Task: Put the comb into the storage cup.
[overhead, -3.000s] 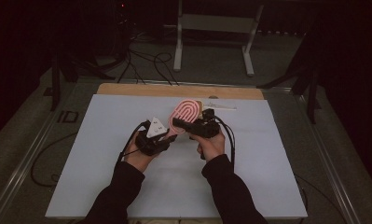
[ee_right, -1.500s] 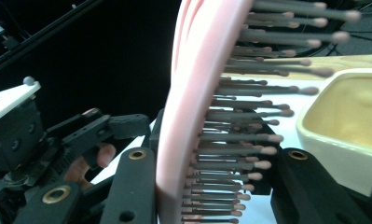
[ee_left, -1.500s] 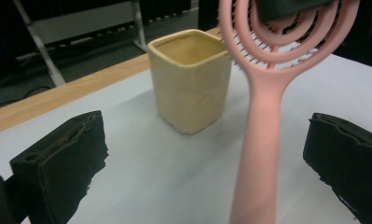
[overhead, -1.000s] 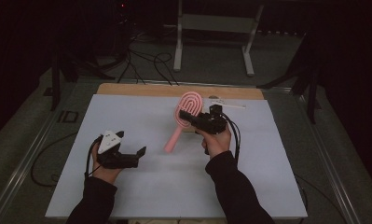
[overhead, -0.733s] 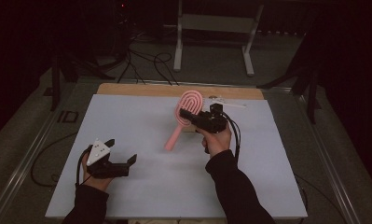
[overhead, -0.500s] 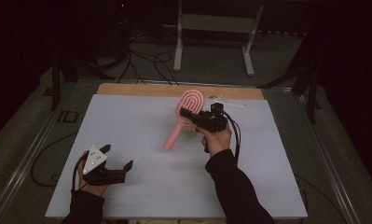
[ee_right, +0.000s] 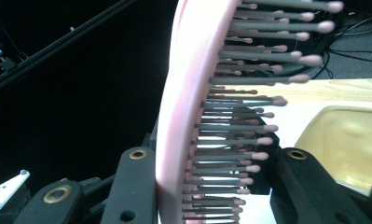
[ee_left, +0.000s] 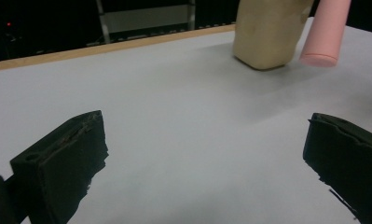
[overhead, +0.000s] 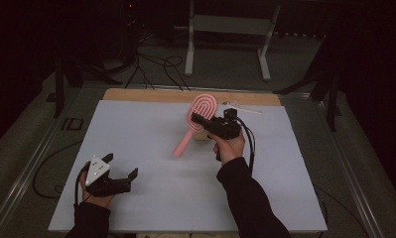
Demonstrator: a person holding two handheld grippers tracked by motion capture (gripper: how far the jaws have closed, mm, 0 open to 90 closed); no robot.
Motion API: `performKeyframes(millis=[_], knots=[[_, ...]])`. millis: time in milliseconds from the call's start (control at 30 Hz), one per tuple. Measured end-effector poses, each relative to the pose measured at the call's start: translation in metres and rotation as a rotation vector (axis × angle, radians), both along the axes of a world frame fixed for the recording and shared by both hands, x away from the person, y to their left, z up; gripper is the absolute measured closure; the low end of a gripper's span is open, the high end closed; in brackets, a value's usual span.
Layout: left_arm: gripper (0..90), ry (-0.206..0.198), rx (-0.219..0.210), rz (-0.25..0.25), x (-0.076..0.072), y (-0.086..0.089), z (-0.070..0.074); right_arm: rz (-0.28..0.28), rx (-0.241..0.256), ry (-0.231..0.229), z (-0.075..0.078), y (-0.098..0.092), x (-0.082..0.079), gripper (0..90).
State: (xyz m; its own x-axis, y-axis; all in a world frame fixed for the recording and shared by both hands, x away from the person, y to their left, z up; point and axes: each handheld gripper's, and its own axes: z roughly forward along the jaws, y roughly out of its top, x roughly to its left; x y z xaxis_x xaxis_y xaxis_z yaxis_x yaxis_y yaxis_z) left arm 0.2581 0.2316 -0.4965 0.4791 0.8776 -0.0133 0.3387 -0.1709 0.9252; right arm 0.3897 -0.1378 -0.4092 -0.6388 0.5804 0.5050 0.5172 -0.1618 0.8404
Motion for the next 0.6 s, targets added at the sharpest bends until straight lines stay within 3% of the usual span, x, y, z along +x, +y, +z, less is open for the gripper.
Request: performKeyframes(millis=[200, 367, 600], knots=[[0.2, -0.010, 0.049, -0.010, 0.0016, -0.0083, -0.0026, -0.010, 0.019, 0.007, -0.0009, -0.0015, 0.0012, 63.7], [0.2, -0.031, 0.058, 0.007, 0.0011, -0.0086, -0.0021, -0.014, 0.038, 0.006, 0.0019, 0.0001, 0.0011, 63.7], [0.2, -0.041, 0.050, 0.026, 0.0022, -0.0078, -0.0023, -0.012, 0.024, -0.011, 0.0082, 0.0039, 0.0021, 63.7]])
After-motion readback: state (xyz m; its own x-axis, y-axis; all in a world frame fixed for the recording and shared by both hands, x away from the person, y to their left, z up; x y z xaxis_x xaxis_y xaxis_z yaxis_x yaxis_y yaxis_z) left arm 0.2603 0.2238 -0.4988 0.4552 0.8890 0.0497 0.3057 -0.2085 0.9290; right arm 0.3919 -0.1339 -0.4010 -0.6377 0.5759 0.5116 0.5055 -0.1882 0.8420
